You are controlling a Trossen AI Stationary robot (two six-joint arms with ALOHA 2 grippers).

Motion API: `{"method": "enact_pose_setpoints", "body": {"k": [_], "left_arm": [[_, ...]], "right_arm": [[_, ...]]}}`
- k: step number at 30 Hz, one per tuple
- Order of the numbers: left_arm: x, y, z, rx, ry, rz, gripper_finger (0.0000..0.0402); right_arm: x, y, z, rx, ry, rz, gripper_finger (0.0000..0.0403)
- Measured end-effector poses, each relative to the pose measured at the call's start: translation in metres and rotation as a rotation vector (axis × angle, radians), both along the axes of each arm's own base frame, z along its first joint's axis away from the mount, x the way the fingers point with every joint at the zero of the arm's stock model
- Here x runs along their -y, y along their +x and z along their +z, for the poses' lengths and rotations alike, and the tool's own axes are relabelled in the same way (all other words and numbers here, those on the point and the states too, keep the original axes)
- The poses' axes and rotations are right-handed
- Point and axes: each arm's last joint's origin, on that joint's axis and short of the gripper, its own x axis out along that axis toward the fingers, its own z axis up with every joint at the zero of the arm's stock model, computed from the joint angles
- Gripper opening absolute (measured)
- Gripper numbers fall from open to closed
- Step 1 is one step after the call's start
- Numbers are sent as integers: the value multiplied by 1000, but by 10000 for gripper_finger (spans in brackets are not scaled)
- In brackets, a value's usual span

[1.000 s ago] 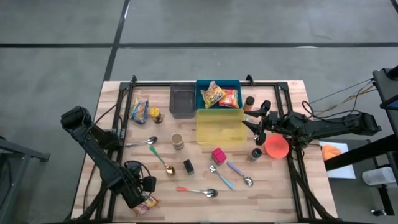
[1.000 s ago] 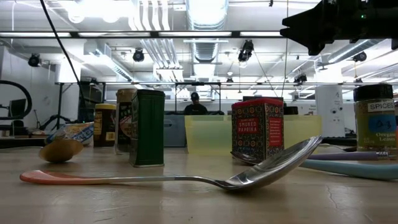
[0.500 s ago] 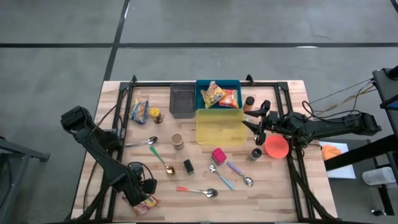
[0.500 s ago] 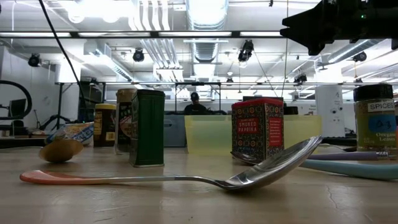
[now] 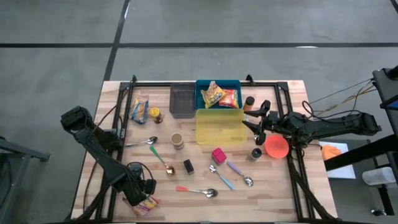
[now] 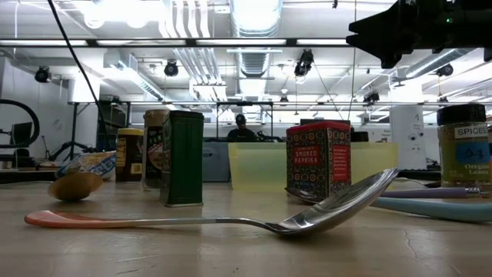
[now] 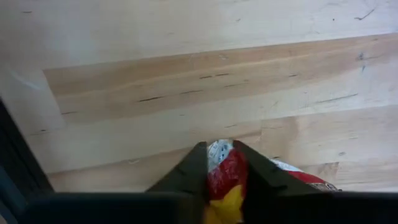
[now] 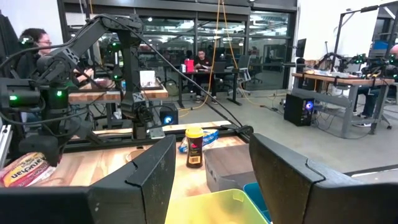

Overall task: Pick & Place Food Item
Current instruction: Put the red noodle pack into the blue bin

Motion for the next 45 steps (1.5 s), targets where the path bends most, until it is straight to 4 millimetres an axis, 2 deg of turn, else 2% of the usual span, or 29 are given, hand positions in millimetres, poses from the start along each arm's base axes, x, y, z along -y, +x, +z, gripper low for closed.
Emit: {"method": "enact_pose_setpoints", "body": {"k": [3,5,17,24,45], "left_arm": [[0,0,0,5,4,1,14],[0,0,0,6,6,1,6],[-5,-1,6,57,42,0,1],[-12,-2,22,122,158,10,0],[-18,11,60,452,604,-238,0]], "right_arm": [[0,0,0,1,0,0,203],[0,0,0,0,0,0,203],[0,0,0,1,0,0,203],[0,0,0,1,0,0,203],[0,0,0,1,0,0,203]]}}
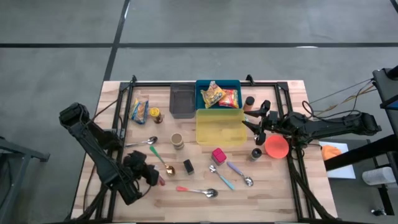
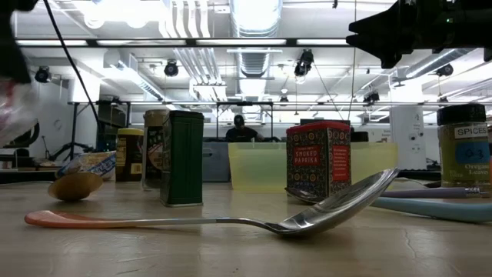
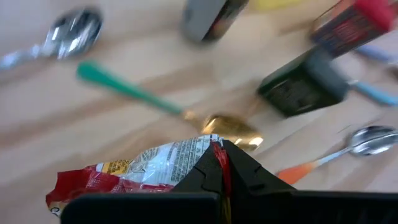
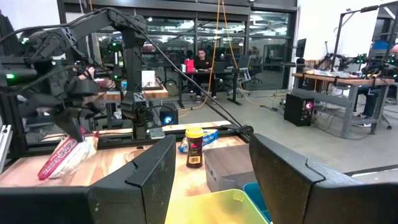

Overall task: Pick & Place Food Item
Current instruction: Put the red noodle pack into the blue bin

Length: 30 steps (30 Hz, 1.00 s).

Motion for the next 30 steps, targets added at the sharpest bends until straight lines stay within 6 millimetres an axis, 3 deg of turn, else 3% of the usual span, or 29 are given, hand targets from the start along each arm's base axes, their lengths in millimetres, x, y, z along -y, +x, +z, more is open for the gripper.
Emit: {"method": "enact_pose_setpoints", "body": {"k": [11,16,23,30], "left_arm": [[4,14,35,244,445,-210,0],[-1,21,42,265,608,-228,0],[-22,39,44,193,818,-198,0],[-61,73,48,79,953,-65,0]], "right_arm": [[0,0,0,0,0,0,203],[0,0,0,0,0,0,203],[0,0,0,0,0,0,203],[0,0,0,0,0,0,203]]}}
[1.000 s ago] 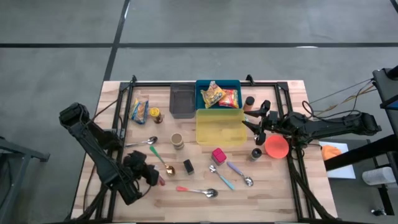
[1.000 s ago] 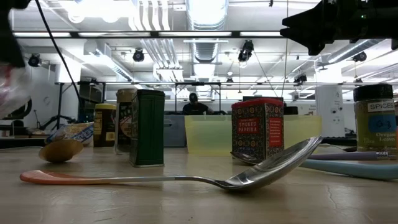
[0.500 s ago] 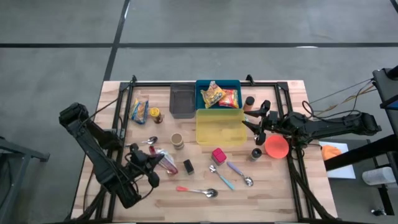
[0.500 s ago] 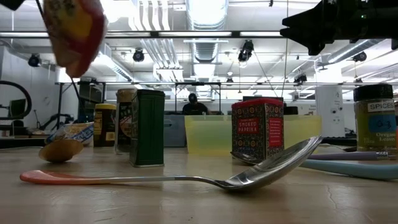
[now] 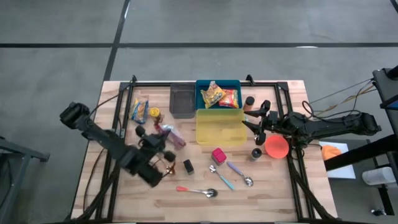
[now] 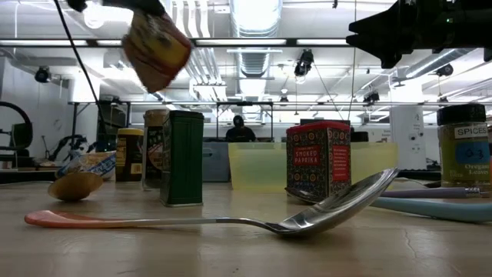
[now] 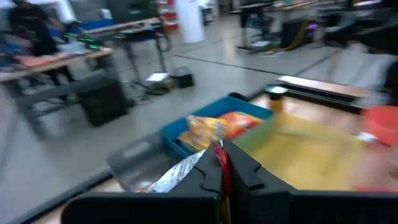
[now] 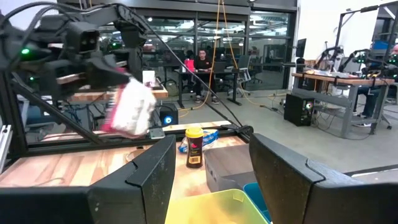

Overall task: Pick & Place Food Item
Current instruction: Put the red noodle pack into the blue bin

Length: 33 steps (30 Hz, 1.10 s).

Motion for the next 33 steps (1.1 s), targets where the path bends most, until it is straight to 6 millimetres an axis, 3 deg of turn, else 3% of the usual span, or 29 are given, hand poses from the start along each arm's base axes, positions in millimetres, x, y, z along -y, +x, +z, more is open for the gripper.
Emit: {"method": "enact_pose_setpoints", "body": {"k": [6,9,14,20,25,33], "left_arm": [[-47,40,6,-44,25,149,0],[-76,61,13,-77,-14,145,0],[-129,87,28,-109,-78,-78,0],[-190,92,40,-66,-66,-327,0],[-234,94,32,-6,-99,-437,0],[-286,112,-2,-9,-118,-369,0]], "right_arm": [[0,0,0,0,0,0,203],[0,0,0,0,0,0,203],[0,0,0,0,0,0,203],[0,0,0,0,0,0,203],[0,0,0,0,0,0,203],[0,0,0,0,0,0,203]]}}
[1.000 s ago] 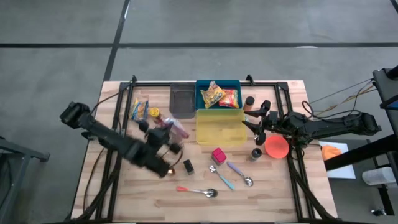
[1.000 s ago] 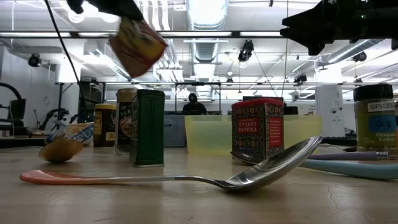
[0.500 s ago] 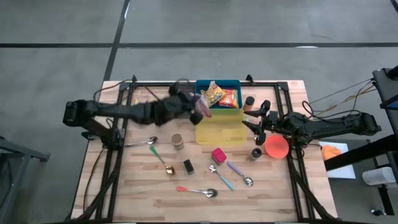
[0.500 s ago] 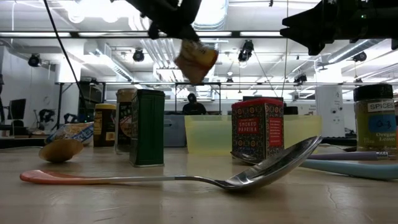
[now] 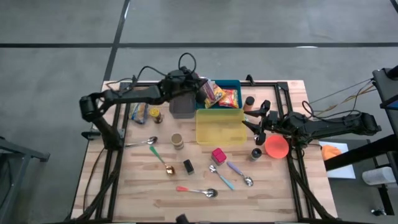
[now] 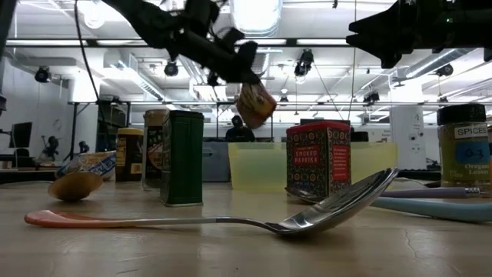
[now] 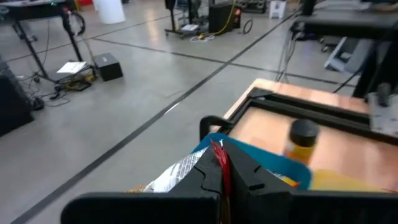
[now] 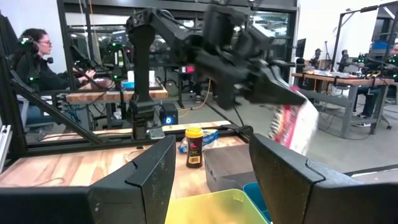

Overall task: Pick & Place Food Item
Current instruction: Put the red noodle pack into the blue bin

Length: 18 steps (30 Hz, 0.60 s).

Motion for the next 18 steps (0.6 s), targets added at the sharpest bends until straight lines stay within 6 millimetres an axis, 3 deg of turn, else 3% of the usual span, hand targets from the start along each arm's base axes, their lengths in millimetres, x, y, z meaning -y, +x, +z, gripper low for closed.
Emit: {"method": "enact_pose_setpoints", "body": {"k": [7,18], "left_arm": [[-22,17,-28,-60,-48,33,0],[-27,29,-58,-45,-204,67,0]], "right_arm": [[0,0,0,0,0,0,203],[0,0,0,-1,0,-1,203]]}}
